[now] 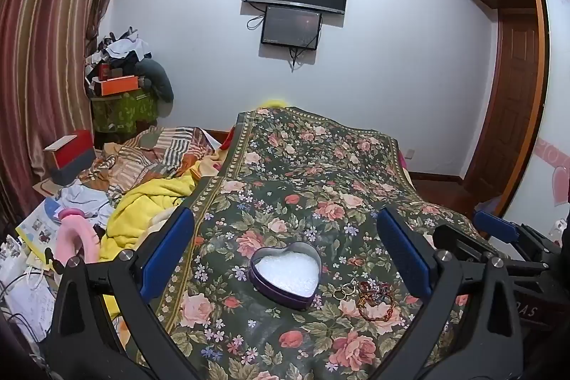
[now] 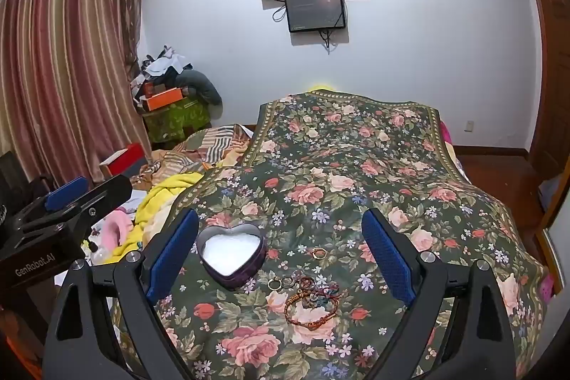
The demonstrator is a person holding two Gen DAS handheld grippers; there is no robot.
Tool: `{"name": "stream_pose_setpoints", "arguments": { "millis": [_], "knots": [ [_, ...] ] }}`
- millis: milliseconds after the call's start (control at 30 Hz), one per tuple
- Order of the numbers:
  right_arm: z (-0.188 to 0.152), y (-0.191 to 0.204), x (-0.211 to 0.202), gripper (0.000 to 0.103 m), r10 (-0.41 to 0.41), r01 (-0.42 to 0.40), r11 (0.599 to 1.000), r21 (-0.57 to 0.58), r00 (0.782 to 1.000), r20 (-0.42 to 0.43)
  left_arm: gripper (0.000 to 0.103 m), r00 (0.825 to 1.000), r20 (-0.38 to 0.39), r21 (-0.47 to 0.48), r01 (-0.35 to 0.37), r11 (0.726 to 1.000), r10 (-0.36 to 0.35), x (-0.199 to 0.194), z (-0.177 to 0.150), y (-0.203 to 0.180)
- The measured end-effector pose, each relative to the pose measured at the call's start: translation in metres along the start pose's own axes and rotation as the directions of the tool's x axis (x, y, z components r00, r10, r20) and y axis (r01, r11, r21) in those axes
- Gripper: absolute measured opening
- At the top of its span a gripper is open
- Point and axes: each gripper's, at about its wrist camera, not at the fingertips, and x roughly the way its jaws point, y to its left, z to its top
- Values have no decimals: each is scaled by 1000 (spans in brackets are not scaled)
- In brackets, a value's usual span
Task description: Organize jewelry
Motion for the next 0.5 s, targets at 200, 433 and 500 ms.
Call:
{"name": "stream_pose_setpoints", "arguments": {
  "millis": [200, 433, 500],
  "knots": [
    [2, -1, -2, 91, 0, 0, 1000, -1, 1000, 2, 103, 1000, 7, -2, 7, 1000, -7, 1, 0, -1],
    [3, -1, -3, 91, 2, -2, 1000, -1, 1000, 3, 103, 1000, 15, -3, 11, 1000, -11, -1, 5, -3],
    [3, -1, -4, 91, 1, -1, 1000, -1, 1000, 6, 103, 1000, 16, -1, 11, 1000, -11, -4, 6, -8]
  ]
}}
